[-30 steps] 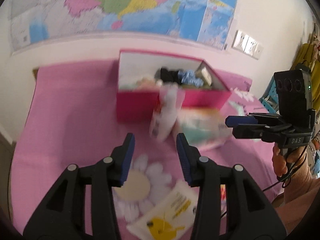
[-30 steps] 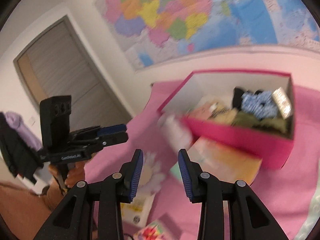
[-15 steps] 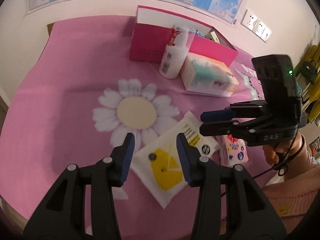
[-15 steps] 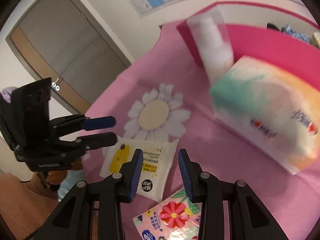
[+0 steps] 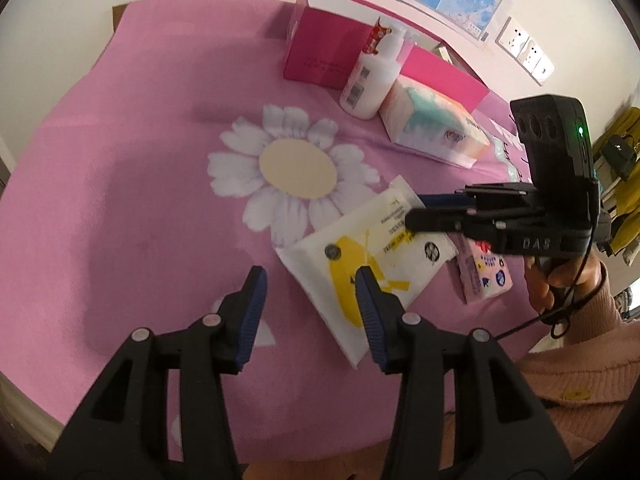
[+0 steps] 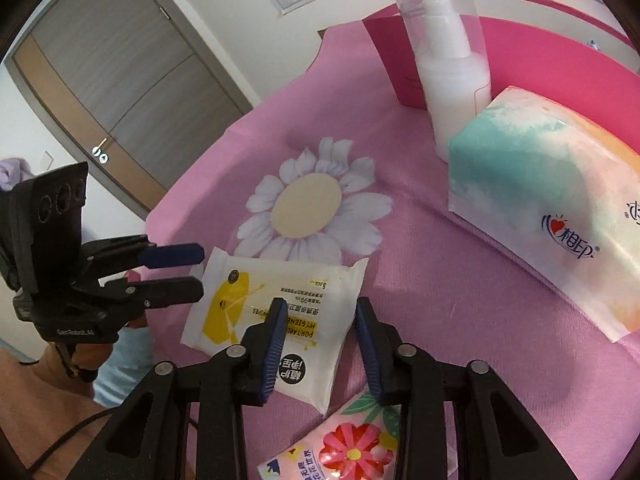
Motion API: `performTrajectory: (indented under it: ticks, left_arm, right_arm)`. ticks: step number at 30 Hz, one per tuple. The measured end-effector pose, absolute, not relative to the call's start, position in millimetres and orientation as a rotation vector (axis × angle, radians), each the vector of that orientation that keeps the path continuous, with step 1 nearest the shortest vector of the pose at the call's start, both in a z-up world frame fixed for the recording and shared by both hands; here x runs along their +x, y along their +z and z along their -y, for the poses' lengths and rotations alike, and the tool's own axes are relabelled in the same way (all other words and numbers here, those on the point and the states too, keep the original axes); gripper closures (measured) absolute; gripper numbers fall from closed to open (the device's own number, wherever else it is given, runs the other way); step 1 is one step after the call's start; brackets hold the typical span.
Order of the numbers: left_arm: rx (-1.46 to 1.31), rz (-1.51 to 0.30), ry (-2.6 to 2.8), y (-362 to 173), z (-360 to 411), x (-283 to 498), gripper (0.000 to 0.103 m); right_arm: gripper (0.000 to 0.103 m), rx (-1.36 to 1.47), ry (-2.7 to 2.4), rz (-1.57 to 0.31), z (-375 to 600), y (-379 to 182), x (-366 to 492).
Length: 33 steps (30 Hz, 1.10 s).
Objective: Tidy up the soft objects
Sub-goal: 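Move the open right gripper down to the white wet-wipes packet, then close the right gripper on the edge of the wet-wipes packet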
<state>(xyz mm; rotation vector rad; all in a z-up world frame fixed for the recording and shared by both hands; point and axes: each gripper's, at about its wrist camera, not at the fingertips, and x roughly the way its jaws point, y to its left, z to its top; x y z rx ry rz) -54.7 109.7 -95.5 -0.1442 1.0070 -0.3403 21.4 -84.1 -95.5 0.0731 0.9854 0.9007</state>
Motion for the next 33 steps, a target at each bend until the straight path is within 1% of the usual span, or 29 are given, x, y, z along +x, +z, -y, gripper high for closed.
performTrajectory:
  ticks: [3,5,6,8,14,17,18,20,22,23,24,27,28,29,31,32,33]
  left_arm:
    - [-0.135,-1.029,-0.367,-99,-106,-59,0.055]
    - [-0.137,-1.04,-0.405,-100,-101,-61,0.055]
    - [-0.131,-1.045,-0.417,-101,-98,-61,0.055]
    - [-0.109,-1.048,-0.429,-102,-90,-63,0.055]
    - [-0.156,-1.058,-0.482,-103,-81,-53,0.056]
    - [-0.118,-1.053,-0.458,-103,-74,-49,0.058]
    - [-0.12,-1.055,-0.459,-102,-73,-49,0.058]
    - [-0.118,-1.058,-0.459,-102,-74,-49,0.058]
    - [-0.12,-1.059,-0.461,-102,-74,-49,0.058]
    - [-0.121,-1.059,-0.462,-102,-74,-49,0.058]
    - [-0.121,-1.058,-0.462,-102,-74,-48,0.058]
    - [-0.131,-1.058,-0.467,-102,-72,-45,0.058]
    - [-0.132,-1.059,-0.468,-102,-72,-44,0.059]
    - [-0.13,-1.058,-0.466,-102,-70,-43,0.059]
    - [-0.119,-1.057,-0.465,-101,-68,-42,0.059]
    - [-0.117,-1.057,-0.465,-101,-67,-42,0.06]
    - [-0.117,-1.056,-0.469,-100,-67,-41,0.06]
  right_arm:
    - [0.084,0.088,0.899,-0.981,87,-97,23]
    - [0.093,0.086,0.885,-0.964,89,-96,21]
    - [0.096,0.086,0.881,-0.958,90,-95,21]
    - [0.097,0.096,0.872,-0.949,93,-94,21]
    - [0.098,0.168,0.907,-0.923,104,-87,17]
    - [0.098,0.167,0.914,-0.907,103,-81,15]
    - [0.095,0.146,0.885,-0.903,102,-81,15]
    - [0.094,0.17,0.851,-0.915,110,-82,17]
    - [0.087,0.189,0.822,-0.925,120,-84,19]
    - [0.074,0.18,0.799,-0.922,125,-84,18]
    - [0.068,0.18,0.797,-0.926,128,-85,19]
    - [0.068,0.184,0.818,-0.966,127,-93,23]
    - [0.071,0.178,0.818,-0.981,124,-96,24]
    - [0.077,0.171,0.823,-0.994,121,-100,25]
    - [0.079,0.17,0.838,-0.985,119,-102,24]
    - [0.083,0.168,0.835,-0.982,119,-102,25]
    - [0.084,0.17,0.836,-0.976,119,-100,24]
